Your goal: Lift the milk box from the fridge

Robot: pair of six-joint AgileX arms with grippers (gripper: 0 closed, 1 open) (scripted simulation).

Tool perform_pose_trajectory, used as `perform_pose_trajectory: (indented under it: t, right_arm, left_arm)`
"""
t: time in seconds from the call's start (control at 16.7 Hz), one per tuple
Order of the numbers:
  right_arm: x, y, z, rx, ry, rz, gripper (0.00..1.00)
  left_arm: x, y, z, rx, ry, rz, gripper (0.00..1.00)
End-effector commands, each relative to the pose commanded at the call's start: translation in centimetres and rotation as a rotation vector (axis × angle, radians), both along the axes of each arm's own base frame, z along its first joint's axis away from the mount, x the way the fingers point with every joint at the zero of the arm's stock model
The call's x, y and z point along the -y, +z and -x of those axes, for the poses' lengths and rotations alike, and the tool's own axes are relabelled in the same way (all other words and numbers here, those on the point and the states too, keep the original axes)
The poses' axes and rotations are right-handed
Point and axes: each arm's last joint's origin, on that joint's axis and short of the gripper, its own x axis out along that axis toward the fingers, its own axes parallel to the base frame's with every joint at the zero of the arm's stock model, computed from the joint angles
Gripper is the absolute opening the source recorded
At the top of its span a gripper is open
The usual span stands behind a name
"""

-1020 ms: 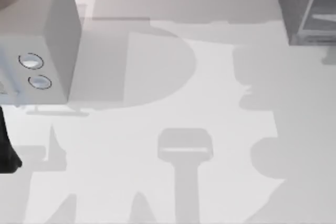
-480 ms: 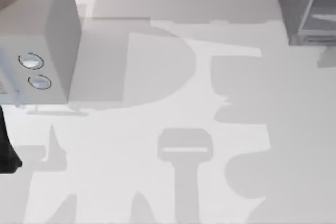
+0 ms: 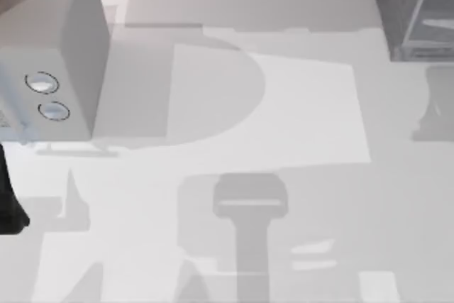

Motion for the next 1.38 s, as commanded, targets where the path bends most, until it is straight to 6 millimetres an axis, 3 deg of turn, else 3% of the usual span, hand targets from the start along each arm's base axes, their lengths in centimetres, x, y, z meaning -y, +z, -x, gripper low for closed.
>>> perform_pose_trajectory:
  t: [0.24, 0.48, 0.78, 1.2, 1.38]
  right_arm:
    - [-1.5, -2.4, 6.5, 0.007, 0.000, -0.006, 0.00]
    - [-2.2, -6.2, 9.4, -0.019, 0.002, -0.010, 0.00]
    - [-2.4, -8.5, 10.2, -0.041, 0.005, -0.007, 0.00]
    - [-2.5, -8.4, 10.1, -0.040, 0.008, -0.009, 0.00]
    - [-2.9, -7.2, 9.7, -0.023, 0.052, -0.004, 0.00]
  left_arm:
    - [0.0, 0.0, 0.0, 0.000, 0.000, 0.000, 1.00]
    - [0.0, 0.0, 0.0, 0.000, 0.000, 0.000, 1.00]
    - [0.0, 0.0, 0.0, 0.000, 0.000, 0.000, 1.00]
    - [0.0, 0.0, 0.0, 0.000, 0.000, 0.000, 1.00]
    - [0.0, 0.0, 0.0, 0.000, 0.000, 0.000, 1.00]
